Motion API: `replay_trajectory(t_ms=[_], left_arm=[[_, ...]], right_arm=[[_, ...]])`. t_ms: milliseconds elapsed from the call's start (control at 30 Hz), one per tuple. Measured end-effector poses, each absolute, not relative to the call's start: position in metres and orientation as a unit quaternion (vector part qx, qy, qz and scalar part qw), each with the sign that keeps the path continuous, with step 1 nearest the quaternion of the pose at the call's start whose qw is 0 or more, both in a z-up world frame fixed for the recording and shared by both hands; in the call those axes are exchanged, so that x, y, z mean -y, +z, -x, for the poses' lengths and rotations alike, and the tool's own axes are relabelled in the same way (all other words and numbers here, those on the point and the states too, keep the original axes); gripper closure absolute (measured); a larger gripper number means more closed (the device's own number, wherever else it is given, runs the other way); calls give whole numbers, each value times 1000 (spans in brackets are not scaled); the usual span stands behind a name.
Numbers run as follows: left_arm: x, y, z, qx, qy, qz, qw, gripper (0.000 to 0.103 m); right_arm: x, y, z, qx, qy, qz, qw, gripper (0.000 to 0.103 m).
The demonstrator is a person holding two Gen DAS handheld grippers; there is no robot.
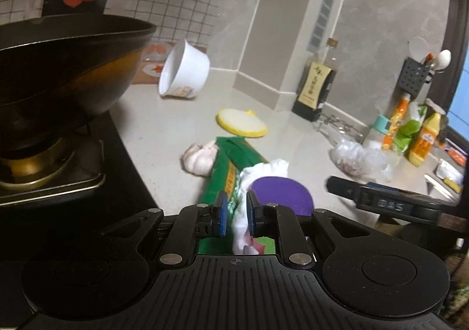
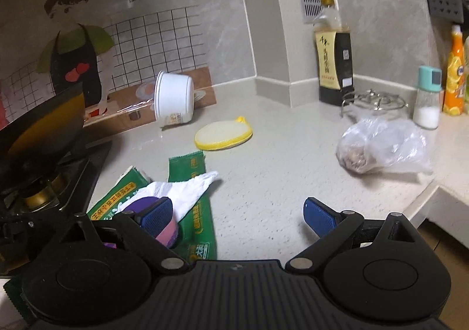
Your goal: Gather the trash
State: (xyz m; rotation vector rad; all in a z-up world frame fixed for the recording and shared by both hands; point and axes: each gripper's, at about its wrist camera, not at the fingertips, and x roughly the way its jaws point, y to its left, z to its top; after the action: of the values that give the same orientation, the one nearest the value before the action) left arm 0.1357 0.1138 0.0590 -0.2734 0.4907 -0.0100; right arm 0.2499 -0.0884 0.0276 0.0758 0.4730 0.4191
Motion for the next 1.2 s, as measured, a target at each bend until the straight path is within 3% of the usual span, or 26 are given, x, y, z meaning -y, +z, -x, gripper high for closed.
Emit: replay_trajectory(t_ms=[500, 800, 1067, 1200], left_arm=[[-93, 156, -126, -226, 24, 230, 946, 87], [-101, 156, -138, -226, -8, 314, 922, 87], [-97, 156, -133, -217, -35, 302, 928, 87], [-106, 129, -140, -232, -38, 266, 935, 87]], right_arm=[[101, 25, -251, -236, 181, -78, 952, 6], [110, 21, -252, -237, 165, -93, 953, 6], [114, 16, -251, -246, 162, -99, 950, 6], [112, 18, -247, -236, 166, -93, 953, 6]])
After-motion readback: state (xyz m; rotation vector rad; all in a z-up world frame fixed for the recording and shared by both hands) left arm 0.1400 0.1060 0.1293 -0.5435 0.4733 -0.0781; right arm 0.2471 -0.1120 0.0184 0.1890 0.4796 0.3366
